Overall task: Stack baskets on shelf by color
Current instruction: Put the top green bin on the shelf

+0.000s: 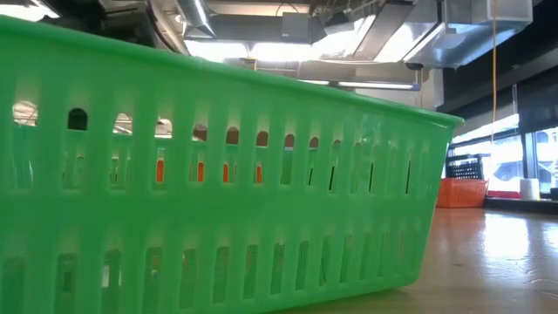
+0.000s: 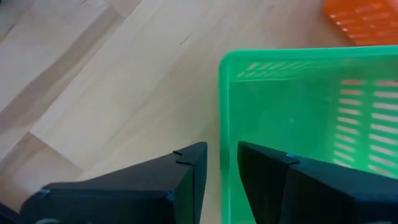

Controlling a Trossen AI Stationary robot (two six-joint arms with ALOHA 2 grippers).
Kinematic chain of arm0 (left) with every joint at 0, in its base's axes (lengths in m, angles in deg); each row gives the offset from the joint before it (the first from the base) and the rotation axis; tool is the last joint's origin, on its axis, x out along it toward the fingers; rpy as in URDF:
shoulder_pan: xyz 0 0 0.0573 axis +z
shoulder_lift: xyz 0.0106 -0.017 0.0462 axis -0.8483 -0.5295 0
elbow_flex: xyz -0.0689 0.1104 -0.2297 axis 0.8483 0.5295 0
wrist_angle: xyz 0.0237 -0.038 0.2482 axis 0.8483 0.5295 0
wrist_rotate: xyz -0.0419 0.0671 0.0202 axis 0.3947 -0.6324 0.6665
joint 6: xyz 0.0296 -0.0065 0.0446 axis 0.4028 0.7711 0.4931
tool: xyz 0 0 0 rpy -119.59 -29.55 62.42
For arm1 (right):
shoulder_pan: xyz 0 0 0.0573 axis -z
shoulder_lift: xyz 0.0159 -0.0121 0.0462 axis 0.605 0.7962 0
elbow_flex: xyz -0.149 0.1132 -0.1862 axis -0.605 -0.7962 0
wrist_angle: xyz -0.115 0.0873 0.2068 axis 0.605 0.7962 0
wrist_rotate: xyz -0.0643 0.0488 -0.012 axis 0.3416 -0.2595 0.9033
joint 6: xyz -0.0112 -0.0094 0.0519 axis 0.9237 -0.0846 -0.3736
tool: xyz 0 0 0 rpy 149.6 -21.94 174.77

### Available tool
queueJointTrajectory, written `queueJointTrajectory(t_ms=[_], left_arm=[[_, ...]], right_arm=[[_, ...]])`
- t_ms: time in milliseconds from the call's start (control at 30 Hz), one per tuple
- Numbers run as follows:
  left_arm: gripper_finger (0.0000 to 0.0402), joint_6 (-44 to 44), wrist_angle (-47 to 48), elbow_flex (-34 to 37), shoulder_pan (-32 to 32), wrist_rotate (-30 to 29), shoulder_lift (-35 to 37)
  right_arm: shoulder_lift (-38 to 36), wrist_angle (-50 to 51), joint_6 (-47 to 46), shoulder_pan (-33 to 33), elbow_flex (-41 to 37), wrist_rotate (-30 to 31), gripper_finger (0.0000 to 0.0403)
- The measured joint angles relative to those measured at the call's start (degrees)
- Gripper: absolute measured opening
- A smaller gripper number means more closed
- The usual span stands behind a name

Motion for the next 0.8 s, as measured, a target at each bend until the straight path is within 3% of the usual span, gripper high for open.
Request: queueJointTrajectory(t_ms=[400,600,800], left_arm=[[0.0077,0.5,-2.9,0.0,0.0,-1.3,-7.5],[0.0012,1.7,-3.0,-0.1,0.0,0.9,-9.5],[0.0001,-1.5,0.3,-3.3,0.0,5.8,-7.6]], right_arm=[[0.0,0.0,0.0,0.0,0.0,0.0,0.0122],[0.0,0.0,0.0,0.0,0.0,0.0,0.0122],[0.0,0.0,0.0,0.0,0.0,0.2,0.0122]])
